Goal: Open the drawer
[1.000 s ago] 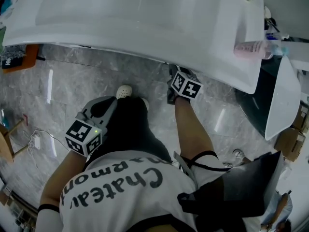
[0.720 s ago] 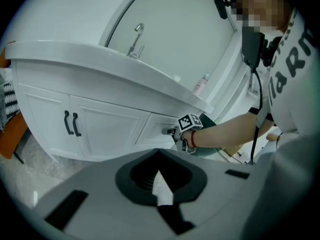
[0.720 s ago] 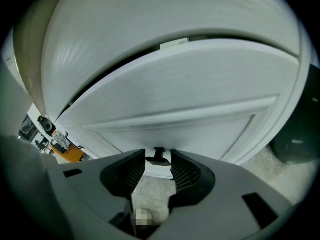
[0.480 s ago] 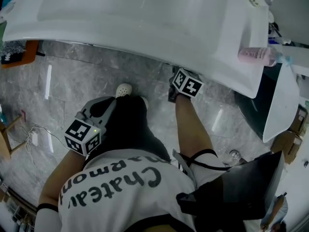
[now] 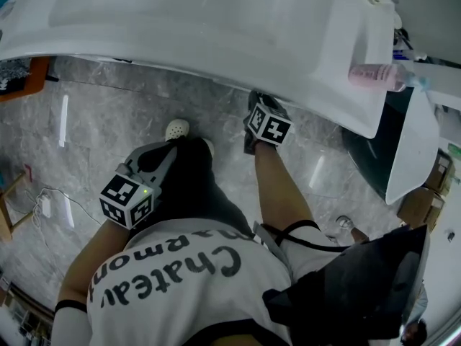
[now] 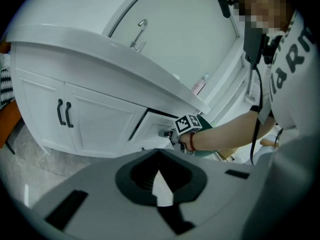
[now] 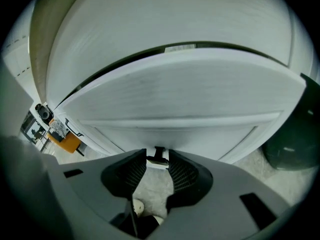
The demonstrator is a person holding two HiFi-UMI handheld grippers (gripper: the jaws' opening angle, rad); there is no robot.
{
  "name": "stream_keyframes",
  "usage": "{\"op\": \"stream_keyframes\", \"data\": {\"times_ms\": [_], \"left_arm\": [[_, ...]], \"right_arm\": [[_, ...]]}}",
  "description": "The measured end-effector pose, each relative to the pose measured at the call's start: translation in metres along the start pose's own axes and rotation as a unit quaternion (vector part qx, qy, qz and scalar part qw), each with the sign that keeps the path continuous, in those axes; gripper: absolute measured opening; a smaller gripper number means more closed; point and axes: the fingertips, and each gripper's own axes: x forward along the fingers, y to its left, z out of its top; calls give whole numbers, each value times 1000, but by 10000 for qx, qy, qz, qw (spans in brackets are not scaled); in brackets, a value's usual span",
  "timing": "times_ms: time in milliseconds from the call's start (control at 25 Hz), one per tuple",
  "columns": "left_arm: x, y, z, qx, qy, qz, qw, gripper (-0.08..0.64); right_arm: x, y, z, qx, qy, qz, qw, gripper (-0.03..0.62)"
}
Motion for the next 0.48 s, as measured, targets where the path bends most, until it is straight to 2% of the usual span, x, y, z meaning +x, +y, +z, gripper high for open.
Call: {"op": "stream_keyframes", "data": {"times_ms": [480], "left_arm": [[-12,-4,-10,-32,-85,80,9999,9]], "right_arm": [[-12,5,-25,-166,437,101,9989,144]]}}
